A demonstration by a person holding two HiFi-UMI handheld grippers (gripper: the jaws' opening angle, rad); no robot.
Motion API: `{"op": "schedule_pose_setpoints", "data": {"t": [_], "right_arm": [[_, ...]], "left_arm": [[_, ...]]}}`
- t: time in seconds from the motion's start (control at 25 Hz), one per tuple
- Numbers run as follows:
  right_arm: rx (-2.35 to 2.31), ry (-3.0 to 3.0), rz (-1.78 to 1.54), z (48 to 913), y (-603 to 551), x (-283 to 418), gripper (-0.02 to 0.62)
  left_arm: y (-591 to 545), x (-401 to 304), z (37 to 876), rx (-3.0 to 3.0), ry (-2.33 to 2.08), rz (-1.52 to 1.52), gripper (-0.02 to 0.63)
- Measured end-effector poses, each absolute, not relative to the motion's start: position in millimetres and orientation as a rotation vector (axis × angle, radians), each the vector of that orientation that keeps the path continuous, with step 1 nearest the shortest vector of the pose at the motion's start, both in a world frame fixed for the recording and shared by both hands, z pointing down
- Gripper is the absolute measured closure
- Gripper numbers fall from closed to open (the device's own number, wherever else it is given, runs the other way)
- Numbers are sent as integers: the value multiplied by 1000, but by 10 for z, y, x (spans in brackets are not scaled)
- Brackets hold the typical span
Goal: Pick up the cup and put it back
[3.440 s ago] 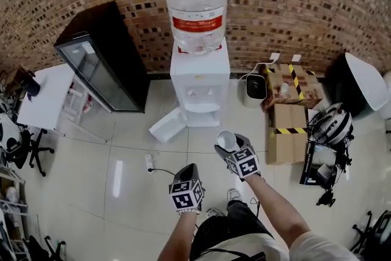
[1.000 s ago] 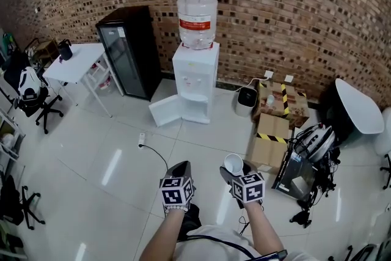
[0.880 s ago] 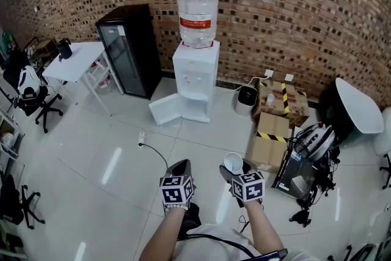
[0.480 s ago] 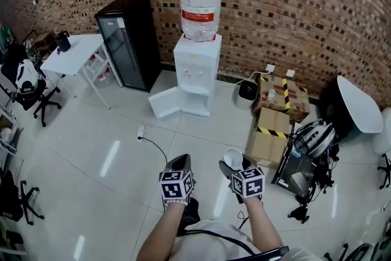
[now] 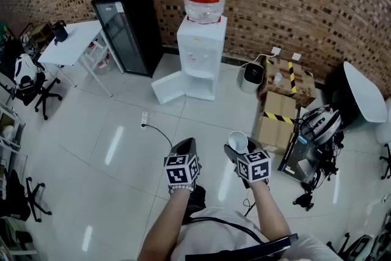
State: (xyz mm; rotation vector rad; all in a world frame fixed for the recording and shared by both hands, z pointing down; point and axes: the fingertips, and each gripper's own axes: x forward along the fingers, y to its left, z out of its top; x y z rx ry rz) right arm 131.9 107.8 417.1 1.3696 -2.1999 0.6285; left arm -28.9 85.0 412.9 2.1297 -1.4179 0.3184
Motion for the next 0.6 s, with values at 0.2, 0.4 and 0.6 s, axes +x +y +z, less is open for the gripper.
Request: {"op": "schedule_pose_setpoints", "data": {"t": [0.2, 0.4, 0.6], "right_arm": [[1347, -2179, 644, 4291, 811, 1225, 259], [1353, -2160, 654, 4362, 445, 1102, 259], [1366, -2143, 657, 4463, 80, 997, 259]], "left_arm": [[573, -374, 4246, 2112, -1405, 332, 604], [231, -540, 4332, 2097, -1387, 340, 604], [-99, -672, 4431, 2088, -1370, 363, 604]]}}
